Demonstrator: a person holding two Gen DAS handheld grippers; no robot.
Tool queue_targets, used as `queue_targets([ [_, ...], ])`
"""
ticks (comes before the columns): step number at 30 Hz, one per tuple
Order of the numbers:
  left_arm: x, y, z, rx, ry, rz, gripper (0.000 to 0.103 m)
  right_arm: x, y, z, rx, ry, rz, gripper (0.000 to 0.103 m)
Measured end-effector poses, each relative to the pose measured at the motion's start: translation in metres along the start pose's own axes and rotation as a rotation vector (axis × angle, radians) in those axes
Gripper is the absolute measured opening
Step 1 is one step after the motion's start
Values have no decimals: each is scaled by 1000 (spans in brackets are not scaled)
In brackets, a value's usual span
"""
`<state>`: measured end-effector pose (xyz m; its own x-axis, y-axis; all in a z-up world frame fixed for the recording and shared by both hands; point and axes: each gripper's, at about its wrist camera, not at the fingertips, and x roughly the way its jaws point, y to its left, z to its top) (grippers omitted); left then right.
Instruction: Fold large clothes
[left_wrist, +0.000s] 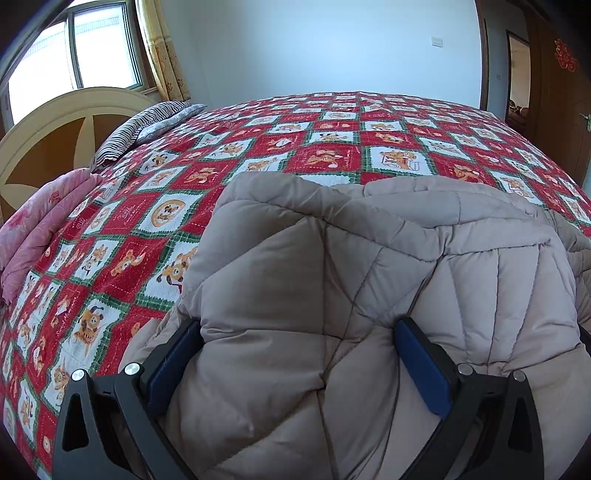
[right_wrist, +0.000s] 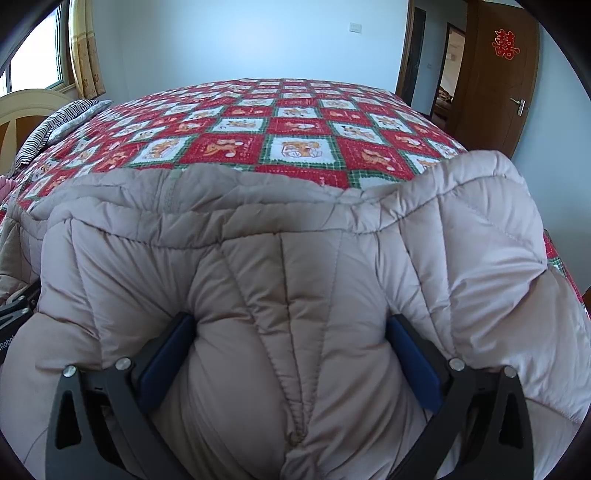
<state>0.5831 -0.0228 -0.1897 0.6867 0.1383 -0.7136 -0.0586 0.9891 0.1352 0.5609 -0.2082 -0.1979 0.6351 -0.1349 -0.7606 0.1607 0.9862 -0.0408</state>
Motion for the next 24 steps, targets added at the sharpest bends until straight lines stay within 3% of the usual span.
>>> queue_targets([
  [24,0,-1,0,2,-1,3,102,1,3,0,-16,2,-21,103],
])
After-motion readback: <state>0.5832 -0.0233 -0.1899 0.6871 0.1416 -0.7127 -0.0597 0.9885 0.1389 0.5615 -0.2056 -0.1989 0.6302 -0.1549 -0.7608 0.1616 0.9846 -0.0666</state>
